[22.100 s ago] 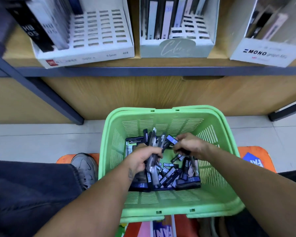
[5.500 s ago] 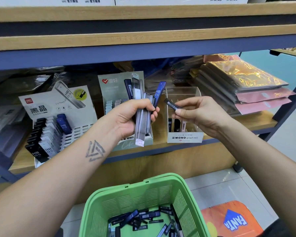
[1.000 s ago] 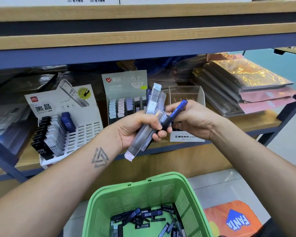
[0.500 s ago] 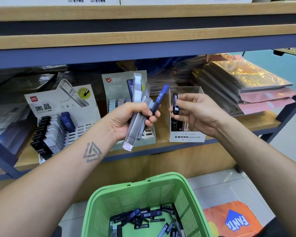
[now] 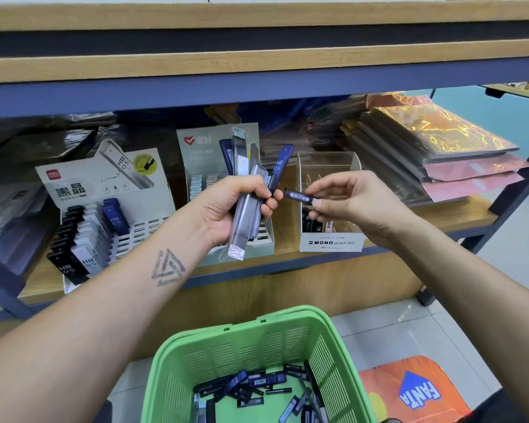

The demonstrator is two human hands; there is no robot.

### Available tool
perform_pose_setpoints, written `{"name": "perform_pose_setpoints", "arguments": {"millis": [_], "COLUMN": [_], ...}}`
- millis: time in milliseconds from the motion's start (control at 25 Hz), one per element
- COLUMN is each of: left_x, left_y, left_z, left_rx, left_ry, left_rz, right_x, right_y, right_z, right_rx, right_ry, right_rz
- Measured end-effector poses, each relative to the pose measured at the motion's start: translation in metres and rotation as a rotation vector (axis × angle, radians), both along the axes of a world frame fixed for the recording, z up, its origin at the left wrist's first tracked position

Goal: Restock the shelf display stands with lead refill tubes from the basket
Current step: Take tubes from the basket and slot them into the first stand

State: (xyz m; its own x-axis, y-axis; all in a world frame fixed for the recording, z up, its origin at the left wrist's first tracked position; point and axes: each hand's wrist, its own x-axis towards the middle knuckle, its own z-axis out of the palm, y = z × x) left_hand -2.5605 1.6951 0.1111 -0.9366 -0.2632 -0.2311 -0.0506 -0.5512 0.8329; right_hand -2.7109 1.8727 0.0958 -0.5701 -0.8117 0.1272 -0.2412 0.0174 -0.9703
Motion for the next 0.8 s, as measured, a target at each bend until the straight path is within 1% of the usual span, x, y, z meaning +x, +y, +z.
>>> {"name": "perform_pose_setpoints", "arguments": {"millis": [160,280,480,720,800], "left_x": [0.0,0.0,0.002,0.003,0.002], "left_y": [0.002,0.001,0.001,0.002,0.003], "left_z": [-0.001,0.0,0.0,0.003,0.003], "left_rx": [-0.004,0.003,-0.007,-0.012,-0.019], "left_ry": [-0.018,-0.016,-0.017,-0.031,-0.037], "left_rz": [-0.004,0.004,0.004,-0.011,-0.01], "right_x": [-0.001,-0.001,0.0,-0.011,-0.015], "right_y": [0.0,0.0,0.001,0.006,0.006], "right_z": [-0.001,-0.001,0.001,0.009,0.011], "right_rx": [0.018,0.028,0.061,0.109,0.124], "right_ry": [0.094,0.09,0.177,0.283,0.373], "right_rz": [-0.079,-0.066,-0.029,-0.155,-0.174]}}
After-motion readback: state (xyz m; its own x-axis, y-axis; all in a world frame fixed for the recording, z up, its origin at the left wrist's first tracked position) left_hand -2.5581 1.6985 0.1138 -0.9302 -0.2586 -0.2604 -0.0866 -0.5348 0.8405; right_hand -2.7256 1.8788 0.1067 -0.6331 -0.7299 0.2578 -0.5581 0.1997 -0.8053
